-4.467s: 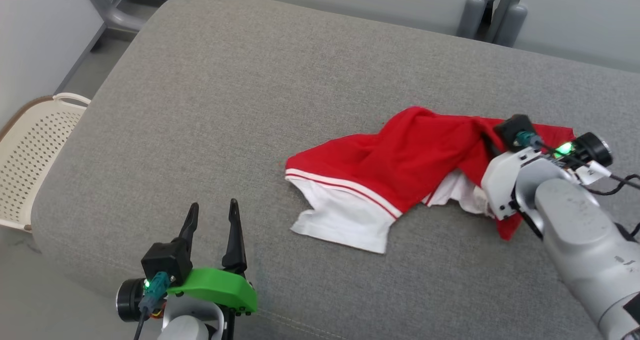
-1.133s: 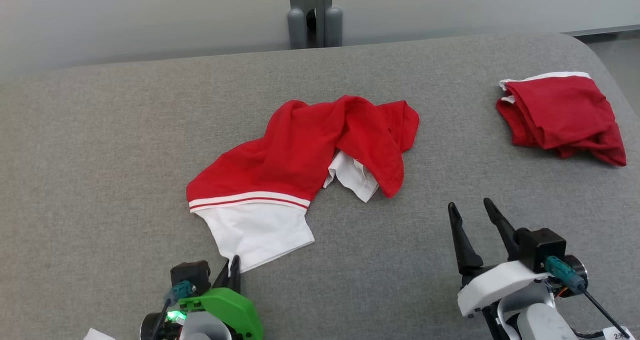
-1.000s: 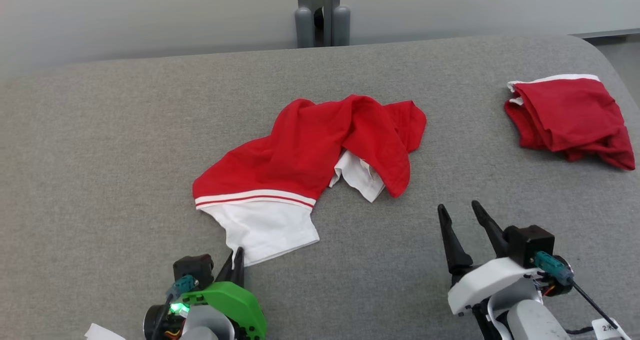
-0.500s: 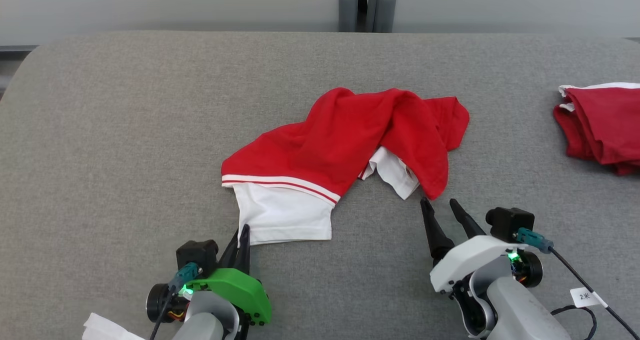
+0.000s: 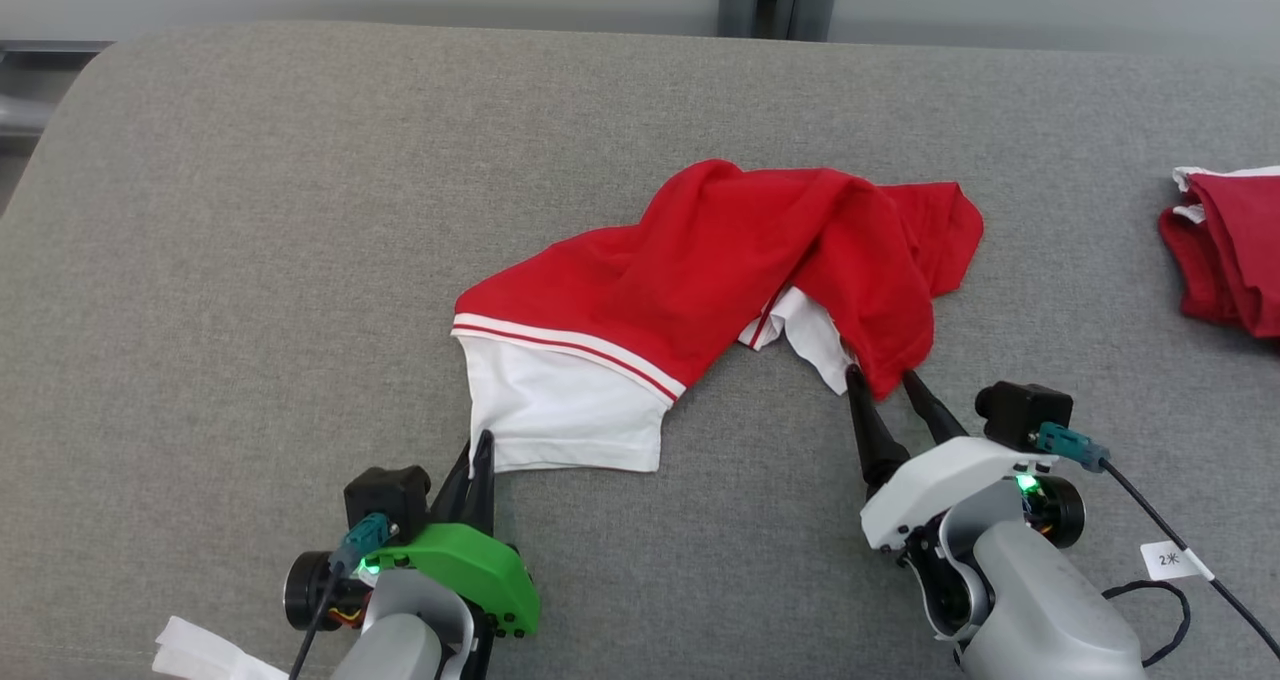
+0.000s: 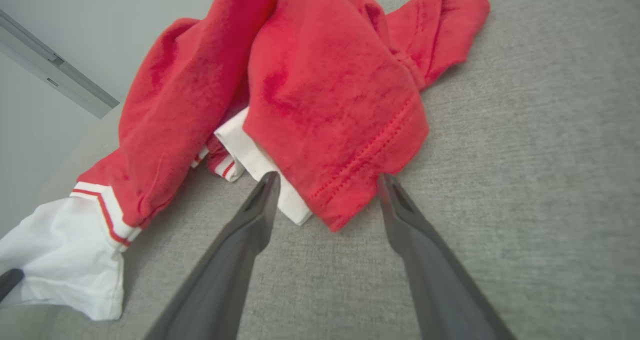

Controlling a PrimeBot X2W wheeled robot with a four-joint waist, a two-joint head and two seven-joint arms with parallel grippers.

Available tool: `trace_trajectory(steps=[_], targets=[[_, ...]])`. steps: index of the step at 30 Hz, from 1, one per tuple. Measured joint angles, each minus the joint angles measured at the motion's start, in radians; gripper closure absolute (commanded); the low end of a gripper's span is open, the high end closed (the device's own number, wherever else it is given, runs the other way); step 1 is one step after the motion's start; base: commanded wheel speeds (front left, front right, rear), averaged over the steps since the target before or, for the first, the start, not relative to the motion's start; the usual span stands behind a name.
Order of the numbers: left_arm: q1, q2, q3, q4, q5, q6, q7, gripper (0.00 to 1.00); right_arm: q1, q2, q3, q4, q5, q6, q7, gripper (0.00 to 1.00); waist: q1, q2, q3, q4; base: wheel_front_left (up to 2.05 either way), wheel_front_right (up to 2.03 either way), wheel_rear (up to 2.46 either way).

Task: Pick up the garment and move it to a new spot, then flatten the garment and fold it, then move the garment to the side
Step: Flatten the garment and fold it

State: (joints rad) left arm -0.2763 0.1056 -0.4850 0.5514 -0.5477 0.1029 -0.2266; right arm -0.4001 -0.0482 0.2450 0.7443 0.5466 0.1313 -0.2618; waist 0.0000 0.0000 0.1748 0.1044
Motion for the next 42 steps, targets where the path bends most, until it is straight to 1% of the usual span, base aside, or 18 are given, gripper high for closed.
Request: trace_trajectory(steps=[5,11,12,13,14,15,16,17,18,19,20,22,25,29,32,35,42], targets=[[0.000,0.006,-0.001,-0.015,0.000,0.004,0.004,1.00,-0.032,0.000,0.024,0.045,-0.009,0.000,0.000,0.00,0.0000,0.0000,0.009,0.001,0.00,0.00,0.00],[0.000,0.012,-0.004,-0.026,-0.003,0.011,0.006,1.00,-0.068,0.000,0.016,0.094,-0.040,0.000,-0.001,0.00,0.0000,0.0000,0.020,0.006,0.00,0.00,0.00],[0.000,0.012,-0.004,-0.027,-0.003,0.011,0.006,1.00,-0.072,0.000,0.011,0.099,-0.052,0.000,-0.001,0.12,0.0000,0.0000,0.020,0.006,0.00,0.00,0.00],[0.000,0.012,-0.005,-0.028,-0.003,0.012,0.006,1.00,-0.076,0.000,0.002,0.103,-0.064,0.000,-0.001,0.27,0.0000,0.0000,0.021,0.007,0.00,0.00,0.00],[0.000,0.013,-0.006,-0.029,-0.003,0.012,0.006,1.00,-0.079,0.000,-0.007,0.108,-0.076,0.000,-0.001,0.38,0.0000,0.0000,0.021,0.008,0.00,0.00,0.00],[0.000,0.013,-0.006,-0.030,-0.004,0.012,0.007,1.00,-0.079,-0.001,-0.013,0.113,-0.087,0.000,-0.001,0.55,0.0000,0.0000,0.022,0.009,0.00,0.00,0.00],[0.000,0.014,-0.007,-0.031,-0.004,0.012,0.007,1.00,-0.081,0.000,-0.023,0.119,-0.108,0.000,-0.001,0.61,0.0000,0.0000,0.023,0.009,0.00,0.00,0.00],[0.000,0.015,-0.007,-0.033,-0.004,0.013,0.007,1.00,-0.083,-0.001,-0.032,0.124,-0.127,0.000,-0.001,0.70,0.0000,0.0000,0.024,0.010,0.00,0.00,0.00],[0.000,0.016,-0.007,-0.034,-0.005,0.013,0.007,1.00,-0.084,-0.001,-0.040,0.125,-0.137,0.000,-0.001,0.80,0.0000,0.0000,0.025,0.010,0.00,0.00,0.00],[0.000,0.016,-0.008,-0.035,-0.005,0.013,0.007,1.00,-0.085,-0.001,-0.044,0.125,-0.140,0.000,-0.001,0.93,0.0000,0.0000,0.026,0.011,0.00,0.00,0.00],[0.000,0.016,-0.008,-0.036,-0.005,0.016,0.007,1.00,-0.086,0.000,-0.053,0.124,-0.147,0.000,-0.001,1.00,0.0000,0.0000,0.026,0.011,0.00,0.00,0.00],[0.001,0.019,-0.008,-0.038,-0.006,0.017,0.007,1.00,-0.085,0.000,-0.069,0.111,-0.167,0.000,-0.001,1.00,0.0000,0.0000,0.026,0.009,0.00,0.00,0.00],[0.002,0.022,-0.006,-0.044,-0.008,0.018,0.005,1.00,-0.076,-0.001,-0.086,0.057,-0.190,0.000,-0.001,1.00,0.0000,0.0000,0.023,0.003,0.00,0.00,0.00],[0.003,0.028,0.009,-0.075,-0.008,0.024,-0.013,1.00,-0.028,-0.001,-0.122,-0.055,-0.223,0.000,-0.001,1.00,0.0000,0.0000,0.015,-0.010,0.00,0.00,0.00],[0.003,0.034,0.028,-0.125,-0.005,0.030,-0.022,1.00,0.004,-0.001,-0.156,-0.153,-0.260,0.000,-0.001,1.00,0.0000,0.0000,0.004,-0.022,0.00,0.00,0.00],[0.001,0.048,0.055,-0.199,0.000,0.033,-0.030,1.00,0.032,0.000,-0.189,-0.251,-0.305,0.000,-0.001,1.00,0.0001,0.0000,-0.013,-0.033,0.00,0.00,0.00],[-0.033,0.120,0.123,-0.433,0.022,0.044,-0.031,1.00,0.079,-0.001,-0.249,-0.468,-0.381,0.000,0.000,1.00,0.0000,0.0000,-0.074,-0.062,0.00,0.00,0.00]])
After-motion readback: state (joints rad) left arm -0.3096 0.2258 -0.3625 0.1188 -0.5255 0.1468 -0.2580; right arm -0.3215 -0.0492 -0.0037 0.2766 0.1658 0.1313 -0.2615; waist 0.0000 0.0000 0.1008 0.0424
